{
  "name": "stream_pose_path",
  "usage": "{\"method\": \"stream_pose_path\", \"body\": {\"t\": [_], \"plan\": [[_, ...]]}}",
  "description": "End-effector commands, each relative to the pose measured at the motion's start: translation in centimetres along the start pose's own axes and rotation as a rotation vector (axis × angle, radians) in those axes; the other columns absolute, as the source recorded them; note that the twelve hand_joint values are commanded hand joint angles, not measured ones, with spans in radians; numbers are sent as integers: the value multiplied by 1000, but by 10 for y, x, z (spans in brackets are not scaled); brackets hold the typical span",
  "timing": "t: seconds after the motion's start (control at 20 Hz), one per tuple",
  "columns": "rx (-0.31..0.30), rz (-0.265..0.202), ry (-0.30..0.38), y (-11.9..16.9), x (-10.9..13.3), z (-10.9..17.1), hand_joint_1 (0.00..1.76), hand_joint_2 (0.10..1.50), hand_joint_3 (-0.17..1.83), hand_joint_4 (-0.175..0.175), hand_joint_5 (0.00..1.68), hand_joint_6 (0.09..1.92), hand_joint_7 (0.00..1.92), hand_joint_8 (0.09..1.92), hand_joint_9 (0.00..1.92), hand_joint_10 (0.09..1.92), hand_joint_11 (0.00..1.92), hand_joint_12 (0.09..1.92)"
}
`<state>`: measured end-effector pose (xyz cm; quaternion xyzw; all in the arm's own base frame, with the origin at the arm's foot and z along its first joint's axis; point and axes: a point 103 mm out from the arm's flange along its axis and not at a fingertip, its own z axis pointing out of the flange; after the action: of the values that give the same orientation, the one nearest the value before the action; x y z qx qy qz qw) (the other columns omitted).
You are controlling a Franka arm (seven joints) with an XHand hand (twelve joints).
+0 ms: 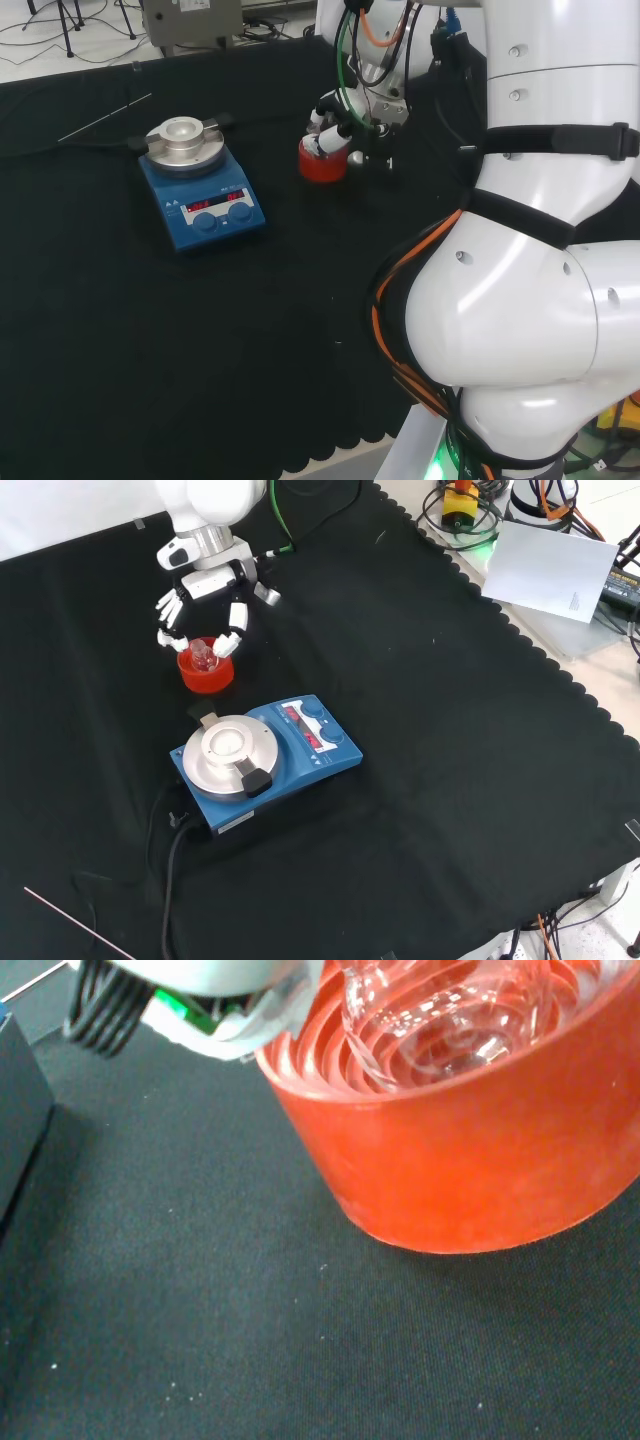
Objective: Pick up the round-bottom flask.
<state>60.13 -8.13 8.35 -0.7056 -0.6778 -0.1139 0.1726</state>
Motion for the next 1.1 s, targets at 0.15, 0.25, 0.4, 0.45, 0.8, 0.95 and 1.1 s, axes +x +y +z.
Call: {"method": "stream_pose_path", "body": {"t": [0.15, 0.25, 0.4, 0.45, 0.8, 0.95, 1.1], "plan": [[1, 3, -1, 1, -1, 2, 929, 569, 624, -9, 703, 806, 458, 664, 621, 625, 273, 1339], [4, 3, -6, 2, -1, 3, 932, 571, 624, -8, 709, 806, 459, 663, 621, 625, 274, 1339], [1, 5, -16, 3, 1, 4, 934, 573, 623, -7, 716, 803, 460, 663, 622, 625, 276, 1339], [1, 5, -17, 4, 1, 4, 934, 574, 623, -6, 718, 803, 461, 664, 623, 625, 277, 1338], [-13, 13, -21, 3, -1, 4, 945, 587, 622, 0, 763, 791, 480, 665, 636, 624, 286, 1335], [-18, 13, -23, 3, -2, 4, 960, 608, 624, 12, 836, 758, 494, 657, 653, 615, 300, 1329], [-29, 12, -43, 3, -1, 4, 973, 622, 627, 27, 902, 726, 516, 648, 678, 602, 320, 1322]]}}
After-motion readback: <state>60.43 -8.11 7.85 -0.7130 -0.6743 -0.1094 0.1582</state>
